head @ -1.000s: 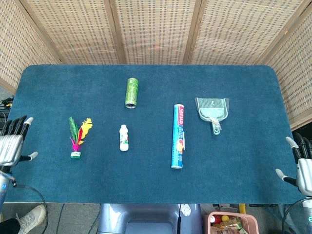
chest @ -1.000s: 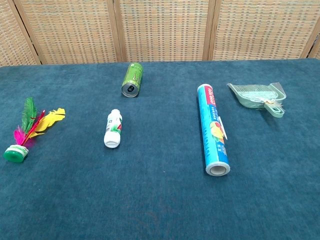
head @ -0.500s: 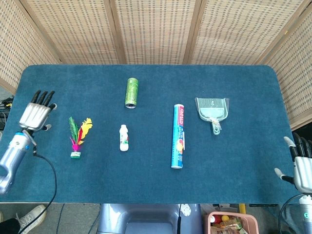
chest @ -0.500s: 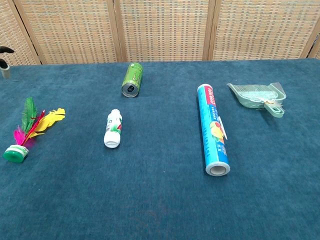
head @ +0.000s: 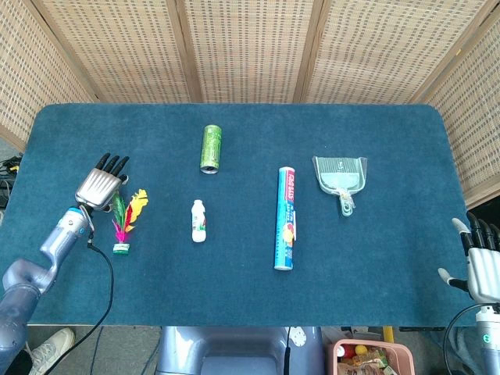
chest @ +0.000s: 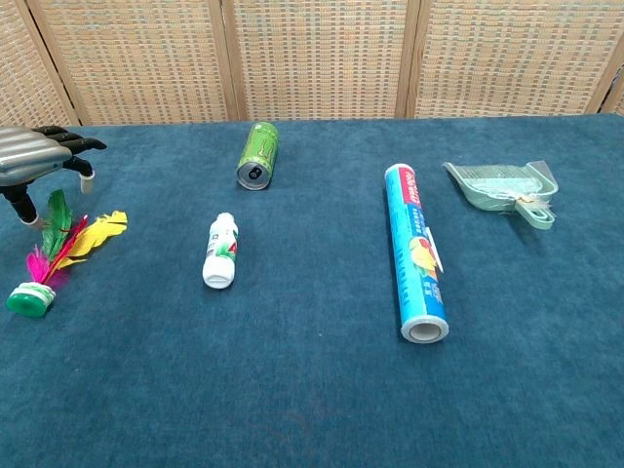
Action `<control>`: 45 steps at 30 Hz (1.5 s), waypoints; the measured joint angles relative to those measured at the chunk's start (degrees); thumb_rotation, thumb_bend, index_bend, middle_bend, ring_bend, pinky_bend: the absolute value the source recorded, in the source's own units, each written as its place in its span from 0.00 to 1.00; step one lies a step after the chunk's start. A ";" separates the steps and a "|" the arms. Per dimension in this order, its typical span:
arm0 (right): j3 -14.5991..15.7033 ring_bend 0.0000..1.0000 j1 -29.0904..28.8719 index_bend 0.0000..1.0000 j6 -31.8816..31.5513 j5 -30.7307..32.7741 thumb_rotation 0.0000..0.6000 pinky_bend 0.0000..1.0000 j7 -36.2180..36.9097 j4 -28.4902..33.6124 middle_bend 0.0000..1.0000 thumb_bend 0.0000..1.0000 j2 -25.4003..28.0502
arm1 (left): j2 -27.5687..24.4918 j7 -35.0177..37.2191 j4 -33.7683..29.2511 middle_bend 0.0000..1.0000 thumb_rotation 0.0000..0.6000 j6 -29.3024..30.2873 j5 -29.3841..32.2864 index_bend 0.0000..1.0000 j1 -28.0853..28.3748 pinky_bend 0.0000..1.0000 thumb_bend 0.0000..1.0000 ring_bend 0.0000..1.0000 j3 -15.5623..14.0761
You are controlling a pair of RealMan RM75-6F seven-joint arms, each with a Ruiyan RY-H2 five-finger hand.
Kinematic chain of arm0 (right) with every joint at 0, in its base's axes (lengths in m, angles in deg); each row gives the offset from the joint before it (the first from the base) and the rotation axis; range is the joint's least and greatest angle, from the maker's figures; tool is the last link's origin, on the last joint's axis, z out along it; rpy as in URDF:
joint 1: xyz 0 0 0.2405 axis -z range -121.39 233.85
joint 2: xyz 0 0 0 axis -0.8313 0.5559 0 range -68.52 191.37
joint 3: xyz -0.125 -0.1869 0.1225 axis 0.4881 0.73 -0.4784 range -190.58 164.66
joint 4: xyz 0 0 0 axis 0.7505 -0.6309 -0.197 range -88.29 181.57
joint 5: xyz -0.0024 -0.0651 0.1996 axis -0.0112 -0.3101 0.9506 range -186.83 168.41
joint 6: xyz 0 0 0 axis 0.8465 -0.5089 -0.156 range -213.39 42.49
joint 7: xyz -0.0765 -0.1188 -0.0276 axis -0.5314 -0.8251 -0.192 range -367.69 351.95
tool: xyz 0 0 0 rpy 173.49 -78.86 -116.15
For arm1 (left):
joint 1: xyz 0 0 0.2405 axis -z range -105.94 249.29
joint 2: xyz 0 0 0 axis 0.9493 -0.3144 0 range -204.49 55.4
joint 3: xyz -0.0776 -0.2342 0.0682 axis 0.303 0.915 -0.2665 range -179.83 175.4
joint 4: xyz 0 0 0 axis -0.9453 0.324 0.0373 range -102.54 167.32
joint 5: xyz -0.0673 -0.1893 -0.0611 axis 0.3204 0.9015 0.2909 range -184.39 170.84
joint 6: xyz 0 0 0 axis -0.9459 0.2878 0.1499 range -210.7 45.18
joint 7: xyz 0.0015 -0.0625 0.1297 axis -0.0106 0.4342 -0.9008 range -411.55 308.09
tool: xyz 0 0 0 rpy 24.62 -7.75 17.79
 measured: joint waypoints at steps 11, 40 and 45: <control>0.11 0.00 -0.08 0.00 0.46 0.38 1.00 0.00 -0.03 -0.27 0.00 0.00 -0.13 | 0.32 6.02 2.75 0.00 1.00 6.60 -2.46 0.46 -1.58 0.00 0.26 0.00 -2.55; 0.55 0.00 -0.37 0.00 0.97 -0.18 1.00 0.00 0.46 0.36 0.00 0.00 0.17 | -1.34 6.56 2.23 0.00 1.00 11.06 -3.80 0.73 -3.12 0.00 0.43 0.00 -4.53; 0.60 0.00 -0.29 0.00 0.70 -0.53 1.00 0.00 0.95 0.67 0.00 0.00 0.39 | -2.29 5.97 2.29 0.00 1.00 13.17 -3.29 0.74 -3.14 0.00 0.43 0.00 -3.87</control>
